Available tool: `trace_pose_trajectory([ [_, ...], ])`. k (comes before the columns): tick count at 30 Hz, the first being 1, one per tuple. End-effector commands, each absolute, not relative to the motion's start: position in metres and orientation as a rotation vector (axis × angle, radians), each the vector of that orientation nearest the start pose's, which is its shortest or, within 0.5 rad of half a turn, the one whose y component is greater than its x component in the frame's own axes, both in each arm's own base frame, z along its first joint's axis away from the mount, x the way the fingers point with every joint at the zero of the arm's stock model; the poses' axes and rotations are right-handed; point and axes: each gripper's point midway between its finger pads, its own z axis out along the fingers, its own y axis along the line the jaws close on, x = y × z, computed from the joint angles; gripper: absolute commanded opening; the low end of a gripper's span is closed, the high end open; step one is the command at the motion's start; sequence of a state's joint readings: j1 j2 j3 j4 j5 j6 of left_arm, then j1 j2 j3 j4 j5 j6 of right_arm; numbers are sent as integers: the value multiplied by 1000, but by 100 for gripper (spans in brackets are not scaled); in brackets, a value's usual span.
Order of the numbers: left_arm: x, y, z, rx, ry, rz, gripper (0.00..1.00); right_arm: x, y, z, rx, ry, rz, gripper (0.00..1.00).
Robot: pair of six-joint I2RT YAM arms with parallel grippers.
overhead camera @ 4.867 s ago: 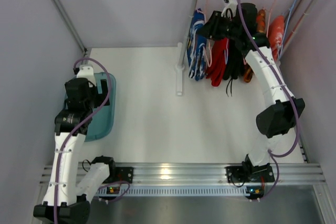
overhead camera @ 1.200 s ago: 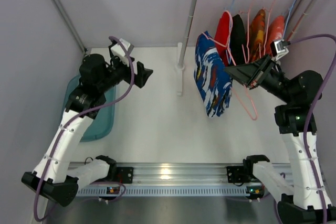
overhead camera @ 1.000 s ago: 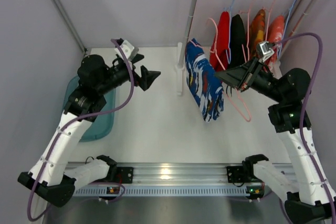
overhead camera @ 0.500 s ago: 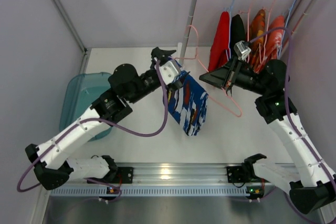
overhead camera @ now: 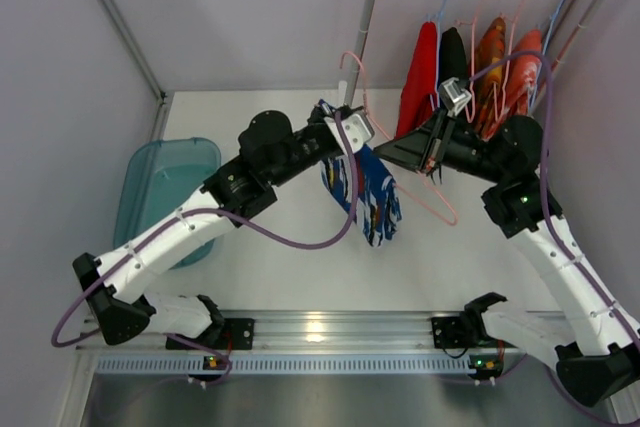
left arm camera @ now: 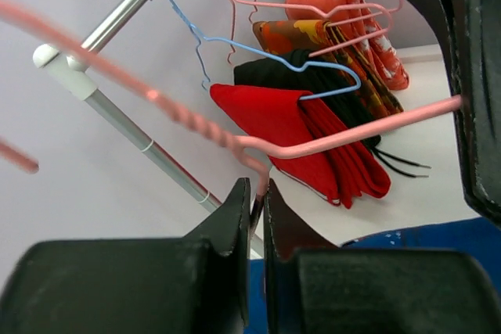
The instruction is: Remove the trousers from the hanger
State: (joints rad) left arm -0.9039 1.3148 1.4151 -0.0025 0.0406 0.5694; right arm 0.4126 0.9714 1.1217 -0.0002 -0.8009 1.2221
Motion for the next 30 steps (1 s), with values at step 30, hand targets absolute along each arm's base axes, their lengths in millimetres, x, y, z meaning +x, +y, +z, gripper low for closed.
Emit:
trace_pose_trajectory([
  [30, 205, -340, 450, 1385, 633, -359, 11, 141, 291, 454, -457, 1696, 1998, 0],
])
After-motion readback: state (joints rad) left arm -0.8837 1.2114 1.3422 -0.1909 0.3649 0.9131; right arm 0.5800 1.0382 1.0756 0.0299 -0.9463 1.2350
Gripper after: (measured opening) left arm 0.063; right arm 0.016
